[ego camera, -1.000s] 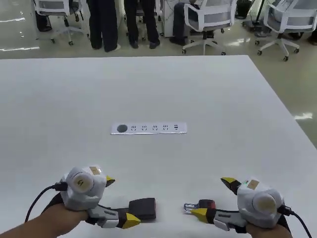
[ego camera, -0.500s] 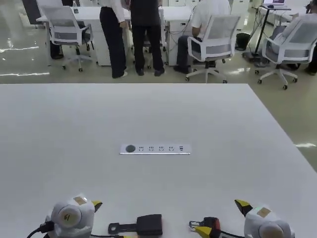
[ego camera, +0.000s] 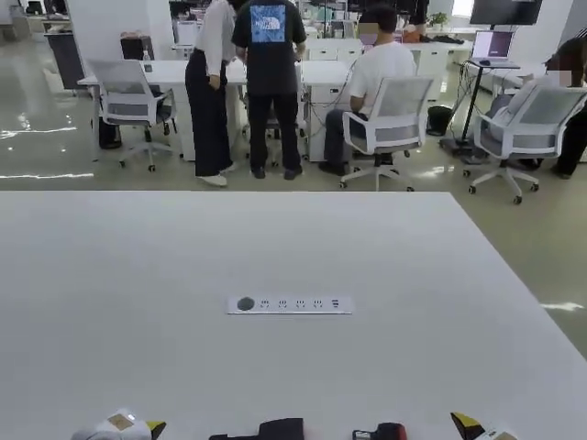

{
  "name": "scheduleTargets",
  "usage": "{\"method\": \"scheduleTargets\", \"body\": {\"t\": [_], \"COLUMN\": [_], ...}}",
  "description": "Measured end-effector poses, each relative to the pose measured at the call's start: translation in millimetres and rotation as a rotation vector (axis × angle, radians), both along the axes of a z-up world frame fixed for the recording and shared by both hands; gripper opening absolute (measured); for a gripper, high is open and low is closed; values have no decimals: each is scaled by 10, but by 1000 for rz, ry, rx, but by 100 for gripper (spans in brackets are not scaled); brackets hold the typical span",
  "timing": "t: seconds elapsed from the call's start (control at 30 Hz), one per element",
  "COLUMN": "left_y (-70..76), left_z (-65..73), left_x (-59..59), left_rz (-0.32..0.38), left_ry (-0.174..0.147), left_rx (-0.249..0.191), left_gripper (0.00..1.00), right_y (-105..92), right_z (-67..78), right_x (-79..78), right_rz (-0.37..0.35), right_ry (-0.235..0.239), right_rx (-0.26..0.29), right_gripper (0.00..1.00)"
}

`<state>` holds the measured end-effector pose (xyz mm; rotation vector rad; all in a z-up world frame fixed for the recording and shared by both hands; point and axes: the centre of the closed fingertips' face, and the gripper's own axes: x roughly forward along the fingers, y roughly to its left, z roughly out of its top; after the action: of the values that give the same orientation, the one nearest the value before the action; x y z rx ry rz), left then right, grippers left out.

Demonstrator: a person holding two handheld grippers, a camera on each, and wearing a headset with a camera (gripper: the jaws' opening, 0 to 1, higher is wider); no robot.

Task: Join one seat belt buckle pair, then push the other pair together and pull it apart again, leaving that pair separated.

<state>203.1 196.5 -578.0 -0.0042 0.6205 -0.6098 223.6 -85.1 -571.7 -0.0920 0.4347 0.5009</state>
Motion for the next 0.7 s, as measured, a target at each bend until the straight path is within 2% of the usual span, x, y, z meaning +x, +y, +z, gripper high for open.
{"method": "scheduleTargets", "body": {"t": [0.07, 0.27, 0.43, 0.57, 0.7], "left_y": [67, 141, 219, 264, 271], "left_z": [2, 39, 86, 88, 94], "left_x": [-36, -232, -297, -330, -357], "left_rz": [4, 19, 40, 37, 37], "left_ry": [-3, -1, -14, -26, -30], "left_rx": [-1, -3, -18, -11, -13], "left_gripper": [100, 100, 100, 100, 100], "right_y": [-33, -66, -98, -97, -116], "right_z": [-4, 23, 12, 29, 12], "right_x": [-52, -223, -294, -373, -382], "right_rz": [-5, -15, -24, -29, -31], "right_ry": [2, -5, -1, -5, -5], "right_rx": [-1, -8, -9, -8, -11], "right_gripper": [91, 92, 93, 93, 93]}}
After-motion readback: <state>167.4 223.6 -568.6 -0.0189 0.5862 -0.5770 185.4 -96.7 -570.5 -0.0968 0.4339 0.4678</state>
